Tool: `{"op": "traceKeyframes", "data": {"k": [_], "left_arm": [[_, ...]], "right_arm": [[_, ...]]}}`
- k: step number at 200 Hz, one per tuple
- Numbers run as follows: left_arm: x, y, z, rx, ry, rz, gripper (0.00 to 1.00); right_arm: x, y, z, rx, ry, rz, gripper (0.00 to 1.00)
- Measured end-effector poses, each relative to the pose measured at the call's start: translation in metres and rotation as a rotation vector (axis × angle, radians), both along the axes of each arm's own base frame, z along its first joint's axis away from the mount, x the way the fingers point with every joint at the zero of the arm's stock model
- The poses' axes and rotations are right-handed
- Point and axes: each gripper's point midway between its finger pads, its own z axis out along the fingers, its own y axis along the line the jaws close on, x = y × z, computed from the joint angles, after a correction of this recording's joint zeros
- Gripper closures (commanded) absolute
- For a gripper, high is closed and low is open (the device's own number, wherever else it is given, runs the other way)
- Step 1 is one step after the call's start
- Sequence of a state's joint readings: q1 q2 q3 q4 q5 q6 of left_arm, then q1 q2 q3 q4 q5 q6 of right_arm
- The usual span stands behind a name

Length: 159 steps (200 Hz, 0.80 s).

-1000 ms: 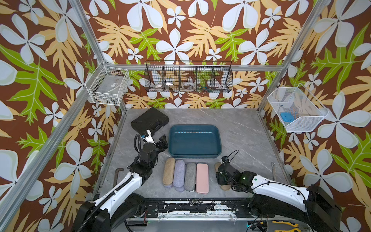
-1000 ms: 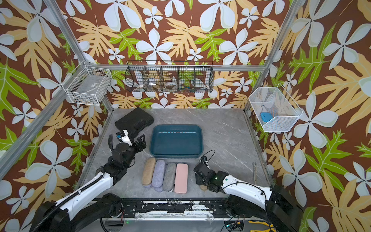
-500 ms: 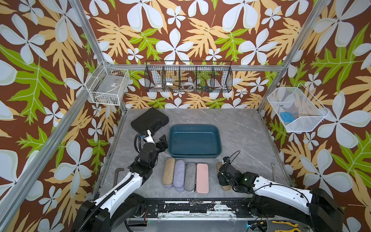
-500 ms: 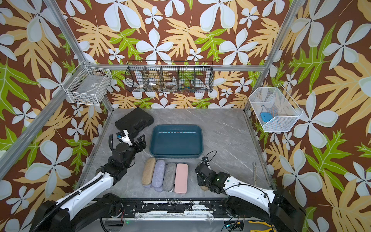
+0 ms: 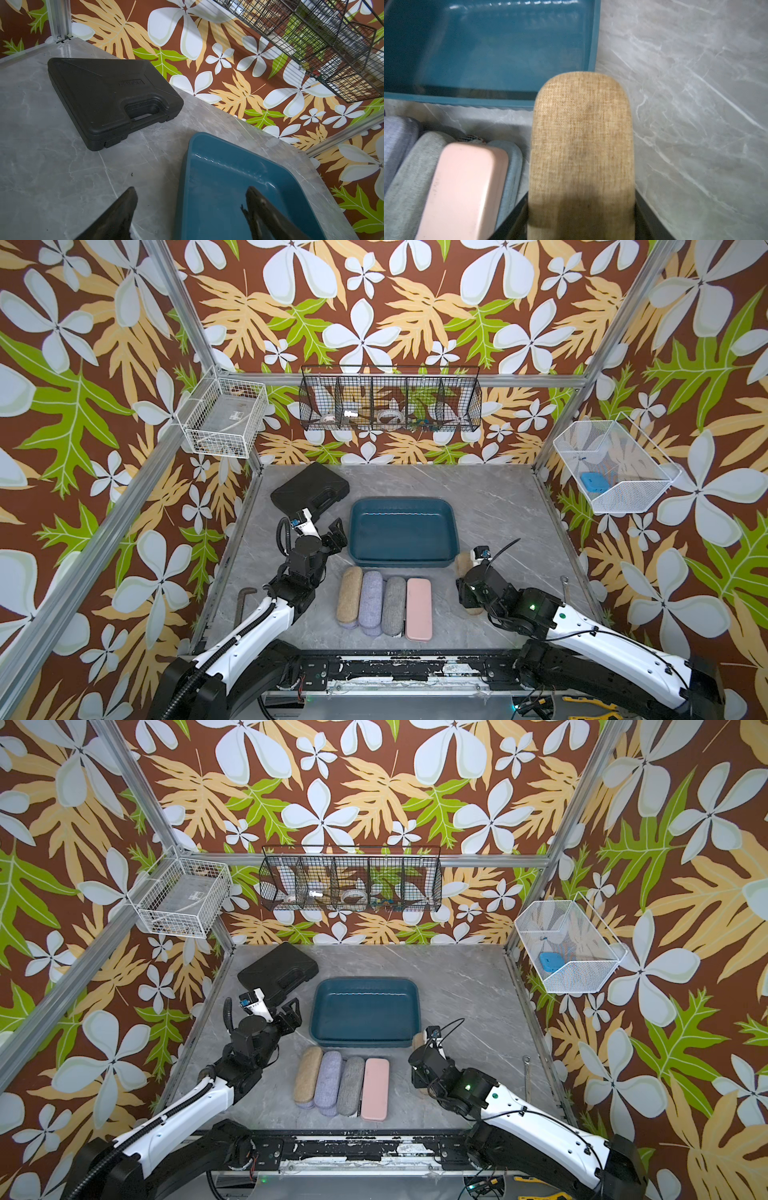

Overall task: Put the glasses cases into the storage boxes
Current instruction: Pick up the glasses case at the center of the board, then place the glasses case in the storage box.

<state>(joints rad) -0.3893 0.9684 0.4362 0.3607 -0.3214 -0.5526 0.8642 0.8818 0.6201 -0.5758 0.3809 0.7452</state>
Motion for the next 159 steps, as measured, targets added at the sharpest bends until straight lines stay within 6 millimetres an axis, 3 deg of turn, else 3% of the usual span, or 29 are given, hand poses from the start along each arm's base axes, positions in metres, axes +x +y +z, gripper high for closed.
{"op": "traceKeyframes", "data": {"k": [35,90,123,159], "left_arm": [[-0.004,0.003,-0.008,0.002,0.011,0.009,0.17],[-0.009,0.006,-0.013,-0.012,0.016,0.017,0.17],[-0.013,0.008,-0.017,-0.024,0.014,0.020,0.17],[-0.017,0.010,-0.019,-0.031,0.011,0.024,0.16]], "right_arm": [[0.029,0.022,0.018,-0.036,-0.048,0.029,0.40],[0.100,0.069,0.035,-0.095,-0.124,0.086,0.39],[0.136,0.084,0.031,-0.129,-0.135,0.095,0.39],[0.165,0.083,0.011,-0.171,-0.109,0.064,0.38]]}}
